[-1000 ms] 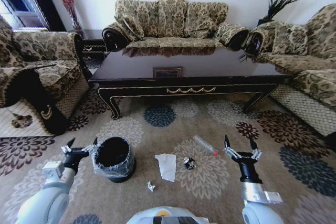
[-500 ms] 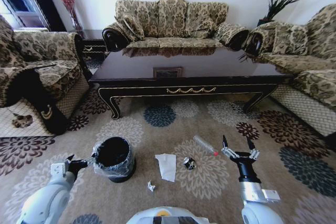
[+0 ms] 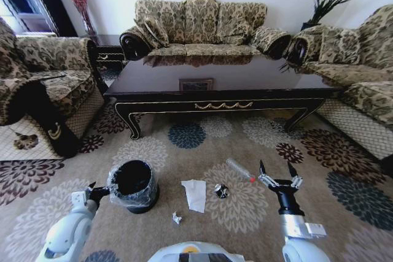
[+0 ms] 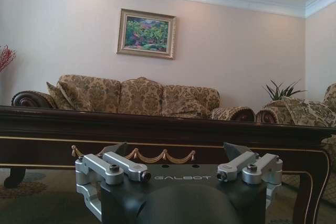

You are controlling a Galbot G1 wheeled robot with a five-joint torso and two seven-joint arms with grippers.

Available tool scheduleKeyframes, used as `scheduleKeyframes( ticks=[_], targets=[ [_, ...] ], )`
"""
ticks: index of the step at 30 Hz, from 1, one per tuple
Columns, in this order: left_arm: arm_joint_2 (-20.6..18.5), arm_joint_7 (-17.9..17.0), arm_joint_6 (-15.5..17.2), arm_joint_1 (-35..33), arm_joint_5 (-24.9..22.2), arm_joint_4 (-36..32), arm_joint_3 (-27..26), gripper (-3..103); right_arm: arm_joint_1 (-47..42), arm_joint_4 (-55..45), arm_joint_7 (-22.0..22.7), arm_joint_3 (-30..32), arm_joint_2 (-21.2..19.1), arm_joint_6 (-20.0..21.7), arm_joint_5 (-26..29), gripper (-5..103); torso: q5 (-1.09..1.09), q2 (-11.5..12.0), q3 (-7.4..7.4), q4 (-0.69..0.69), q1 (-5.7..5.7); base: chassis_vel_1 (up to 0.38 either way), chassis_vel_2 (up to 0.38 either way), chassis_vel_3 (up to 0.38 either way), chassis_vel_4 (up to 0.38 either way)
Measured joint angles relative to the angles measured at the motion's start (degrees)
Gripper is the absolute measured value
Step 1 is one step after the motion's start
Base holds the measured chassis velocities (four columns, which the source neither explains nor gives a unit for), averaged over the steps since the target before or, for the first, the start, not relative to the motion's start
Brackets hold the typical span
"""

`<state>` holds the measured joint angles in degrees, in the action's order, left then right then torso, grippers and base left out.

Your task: Move to the front of the table and pick up the trash from the floor, then place it into the trash bin.

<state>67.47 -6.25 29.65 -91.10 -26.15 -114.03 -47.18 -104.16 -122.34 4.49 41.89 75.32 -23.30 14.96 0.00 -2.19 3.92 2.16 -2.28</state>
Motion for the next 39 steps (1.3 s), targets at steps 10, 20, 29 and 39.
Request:
scheduleKeyframes(
  ticks=[10, 20, 29, 39],
  targets=[
    [0.50, 0.97, -2.37, 1.95, 0.56, 3.41, 1.74, 102, 0.07, 0.69, -0.11, -0.15, 0.15, -0.10, -0.27, 100, 0.00, 0.00, 0.00, 0.00, 0.00, 0.000, 0.000, 0.000, 0.000],
    [0.83, 1.15, -3.65, 3.13, 1.27, 5.93, 2.88, 67, 0.29, 1.51, -0.19, -0.39, 0.35, -0.31, -0.73, 100, 0.00, 0.00, 0.00, 0.00, 0.00, 0.000, 0.000, 0.000, 0.000],
    [0.98, 0.33, -3.84, 2.50, 1.21, 5.07, 2.73, 34, 0.69, 1.72, 2.17, -0.50, 0.19, 1.68, -1.19, 100, 0.00, 0.00, 0.00, 0.00, 0.00, 0.000, 0.000, 0.000, 0.000],
    [1.08, -0.80, -2.93, 0.86, 1.12, 3.27, 1.79, 5, 1.38, 1.97, 3.94, -1.27, -0.09, 3.65, -1.19, 100, -0.01, 0.00, 0.00, 0.01, 0.00, 0.000, 0.000, 0.000, 0.000]
  ],
)
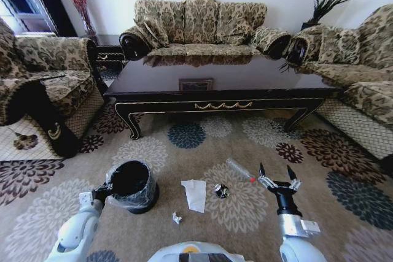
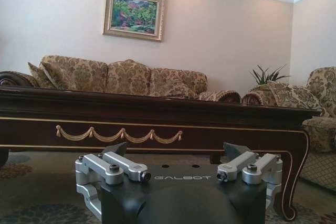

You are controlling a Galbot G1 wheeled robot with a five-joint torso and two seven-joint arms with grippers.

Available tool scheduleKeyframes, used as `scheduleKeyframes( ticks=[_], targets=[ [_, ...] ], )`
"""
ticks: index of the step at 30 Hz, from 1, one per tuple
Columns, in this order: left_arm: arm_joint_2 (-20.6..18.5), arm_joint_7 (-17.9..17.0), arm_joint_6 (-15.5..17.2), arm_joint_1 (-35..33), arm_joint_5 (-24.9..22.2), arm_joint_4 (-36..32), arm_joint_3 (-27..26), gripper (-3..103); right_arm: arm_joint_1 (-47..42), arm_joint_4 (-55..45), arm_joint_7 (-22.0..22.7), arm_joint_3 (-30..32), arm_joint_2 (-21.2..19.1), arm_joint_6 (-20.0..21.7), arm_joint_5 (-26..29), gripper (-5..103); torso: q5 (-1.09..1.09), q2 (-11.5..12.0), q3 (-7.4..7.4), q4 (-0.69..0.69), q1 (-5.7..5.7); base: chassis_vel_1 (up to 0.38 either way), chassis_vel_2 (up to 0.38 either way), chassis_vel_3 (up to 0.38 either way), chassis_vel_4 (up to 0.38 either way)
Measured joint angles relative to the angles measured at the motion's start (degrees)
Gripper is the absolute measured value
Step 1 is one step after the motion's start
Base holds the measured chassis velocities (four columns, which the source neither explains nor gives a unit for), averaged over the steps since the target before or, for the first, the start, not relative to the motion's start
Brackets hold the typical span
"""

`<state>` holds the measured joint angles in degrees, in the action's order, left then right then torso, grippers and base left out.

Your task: Move to the front of the table and pick up the trash from the floor, then place it into the trash bin.

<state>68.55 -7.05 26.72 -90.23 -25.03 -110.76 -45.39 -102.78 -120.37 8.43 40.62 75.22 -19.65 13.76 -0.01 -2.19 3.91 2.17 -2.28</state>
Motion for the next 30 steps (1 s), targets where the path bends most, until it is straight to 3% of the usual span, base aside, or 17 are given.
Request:
scheduleKeyframes(
  ticks=[10, 18, 20, 26, 30],
  targets=[
    [1.25, -2.08, 0.19, -2.67, -1.12, -2.92, -1.75, 5, 1.08, 1.76, 0.72, -0.27, -0.94, 0.86, 0.23, 100, -0.02, 0.00, 0.00, -0.01, 0.00, 0.000, 0.000, 0.000, 0.000],
    [1.27, -6.85, 0.52, -6.42, -4.27, -11.26, -4.98, 5, 3.58, 4.99, 3.58, -0.74, -4.14, 5.29, 7.55, 100, 0.03, 0.00, 0.00, -0.06, 0.00, 0.000, 0.000, 0.000, 0.000],
    [1.03, -7.26, 1.06, -6.70, -4.70, -13.80, -4.91, 5, 3.89, 6.00, 3.94, -0.05, -5.04, 5.90, 8.71, 100, 0.02, 0.00, 0.00, 0.02, 0.00, 0.000, 0.000, 0.000, 0.000],
    [1.42, -7.29, 1.48, -8.98, -4.98, -19.93, -4.89, 5, 7.18, 11.01, 4.19, 0.04, -11.71, 7.69, 11.43, 100, 0.03, 0.00, 0.00, 0.02, 0.00, 0.000, 0.000, 0.000, 0.000],
    [3.23, -7.75, 1.65, -11.86, -4.94, -23.49, -5.92, 5, 12.26, 16.50, 3.52, -2.11, -18.70, 10.22, 14.37, 100, 0.03, 0.00, 0.00, -0.04, 0.00, 0.000, 0.000, 0.000, 0.000]
  ],
)
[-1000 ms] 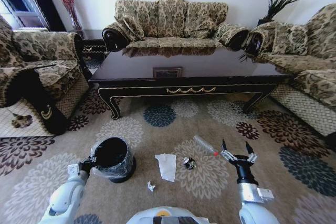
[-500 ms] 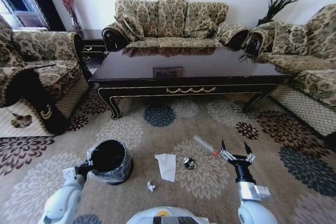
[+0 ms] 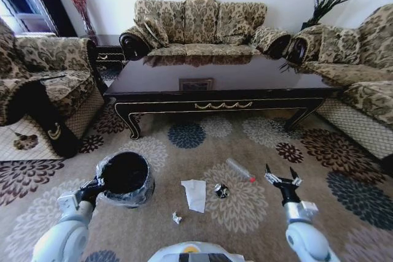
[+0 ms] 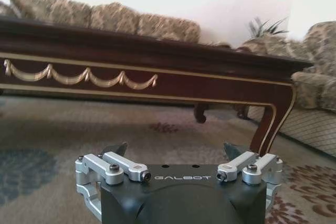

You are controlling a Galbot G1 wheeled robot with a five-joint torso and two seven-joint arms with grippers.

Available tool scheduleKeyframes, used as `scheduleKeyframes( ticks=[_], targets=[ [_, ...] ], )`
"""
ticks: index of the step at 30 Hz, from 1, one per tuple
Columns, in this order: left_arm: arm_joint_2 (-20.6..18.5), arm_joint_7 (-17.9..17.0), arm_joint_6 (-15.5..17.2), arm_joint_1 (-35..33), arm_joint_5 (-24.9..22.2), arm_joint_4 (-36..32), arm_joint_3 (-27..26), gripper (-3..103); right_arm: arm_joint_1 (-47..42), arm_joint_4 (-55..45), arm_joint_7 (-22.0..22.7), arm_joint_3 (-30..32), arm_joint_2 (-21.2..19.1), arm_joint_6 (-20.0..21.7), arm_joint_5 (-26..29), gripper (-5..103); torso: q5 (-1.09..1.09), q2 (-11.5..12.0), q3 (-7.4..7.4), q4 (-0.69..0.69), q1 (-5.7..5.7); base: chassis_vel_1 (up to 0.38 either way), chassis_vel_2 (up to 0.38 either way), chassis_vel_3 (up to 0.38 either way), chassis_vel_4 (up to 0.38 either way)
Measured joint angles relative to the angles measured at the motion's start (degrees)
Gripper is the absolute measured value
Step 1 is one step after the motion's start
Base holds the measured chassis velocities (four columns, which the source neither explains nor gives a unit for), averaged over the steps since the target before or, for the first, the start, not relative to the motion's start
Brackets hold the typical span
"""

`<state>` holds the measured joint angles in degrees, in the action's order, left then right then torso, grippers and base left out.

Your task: Move to the front of the table and pick up the trash from the floor, then place it into the trash bin.

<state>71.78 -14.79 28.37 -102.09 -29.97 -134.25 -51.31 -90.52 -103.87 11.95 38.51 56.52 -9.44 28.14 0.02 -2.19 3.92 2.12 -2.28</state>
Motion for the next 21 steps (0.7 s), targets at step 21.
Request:
scheduleKeyframes(
  ticks=[21],
  targets=[
    [8.64, 0.37, 1.07, -8.50, 2.09, -9.28, -2.00, 5, 28.44, 34.37, -29.97, -21.13, -8.78, -1.22, -0.96, 100, -0.02, 0.00, 0.00, 0.02, 0.00, 0.000, 0.000, 0.000, 0.000]
  ],
)
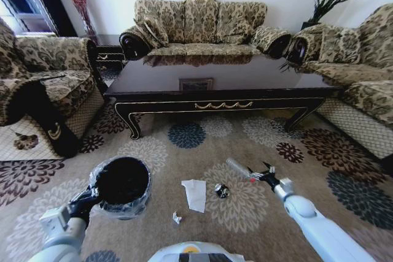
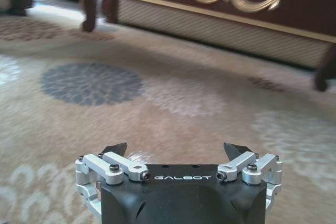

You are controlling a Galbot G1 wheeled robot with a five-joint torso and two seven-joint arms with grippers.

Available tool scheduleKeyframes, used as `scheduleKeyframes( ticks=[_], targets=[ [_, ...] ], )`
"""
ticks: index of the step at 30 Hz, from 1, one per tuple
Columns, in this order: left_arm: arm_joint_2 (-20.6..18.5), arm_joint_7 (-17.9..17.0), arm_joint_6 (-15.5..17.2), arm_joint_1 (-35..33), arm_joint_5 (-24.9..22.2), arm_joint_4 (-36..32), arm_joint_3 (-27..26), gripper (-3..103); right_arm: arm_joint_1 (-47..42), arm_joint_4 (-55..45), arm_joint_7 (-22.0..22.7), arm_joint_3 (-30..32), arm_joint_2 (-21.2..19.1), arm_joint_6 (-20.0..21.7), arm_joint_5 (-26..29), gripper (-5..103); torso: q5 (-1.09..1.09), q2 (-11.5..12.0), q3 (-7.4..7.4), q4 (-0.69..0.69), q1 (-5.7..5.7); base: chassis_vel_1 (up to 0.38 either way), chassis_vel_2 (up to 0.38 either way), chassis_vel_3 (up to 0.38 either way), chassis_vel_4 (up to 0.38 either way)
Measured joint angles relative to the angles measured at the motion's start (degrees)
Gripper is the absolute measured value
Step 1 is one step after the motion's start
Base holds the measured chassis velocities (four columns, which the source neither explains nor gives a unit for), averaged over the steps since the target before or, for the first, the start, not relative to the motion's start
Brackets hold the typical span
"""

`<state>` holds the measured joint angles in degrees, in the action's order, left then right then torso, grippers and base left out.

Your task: Move to the front of the table and pick up the trash from the floor, then place it into the trash bin.

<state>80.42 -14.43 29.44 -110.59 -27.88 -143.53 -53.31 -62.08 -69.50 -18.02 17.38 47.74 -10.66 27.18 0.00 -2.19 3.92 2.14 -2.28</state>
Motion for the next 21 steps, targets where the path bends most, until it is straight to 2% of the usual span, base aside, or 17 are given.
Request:
scheduleKeyframes(
  ticks=[3, 6, 12, 21],
  targets=[
    [1.00, -0.14, 0.18, -0.59, 0.37, 0.00, -0.15, 5, 4.49, 7.36, -10.86, -0.81, 0.64, -1.31, -5.49, 100, 0.01, 0.00, 0.00, 0.02, 0.00, 0.000, 0.000, 0.000, 0.000],
    [1.30, -0.16, 0.23, -0.80, 0.44, 0.00, -0.32, 5, 5.84, 9.64, -13.59, -1.23, 0.89, -1.39, -7.48, 100, 0.00, 0.00, 0.00, 0.03, 0.00, 0.000, 0.000, 0.000, 0.000],
    [1.62, -0.09, 0.32, -1.01, 0.41, 0.05, -0.47, 5, 7.70, 11.13, -15.24, -2.69, 1.96, -0.29, -8.38, 100, -0.01, 0.00, 0.00, 0.03, 0.00, 0.000, 0.000, 0.000, 0.000],
    [1.29, -0.12, 0.41, -1.73, 0.37, 0.16, -1.48, 5, 12.02, 16.54, -14.61, -5.41, 4.70, 1.32, -11.53, 100, 0.00, 0.00, 0.00, 0.01, 0.00, 0.000, 0.000, 0.000, 0.000]
  ],
)
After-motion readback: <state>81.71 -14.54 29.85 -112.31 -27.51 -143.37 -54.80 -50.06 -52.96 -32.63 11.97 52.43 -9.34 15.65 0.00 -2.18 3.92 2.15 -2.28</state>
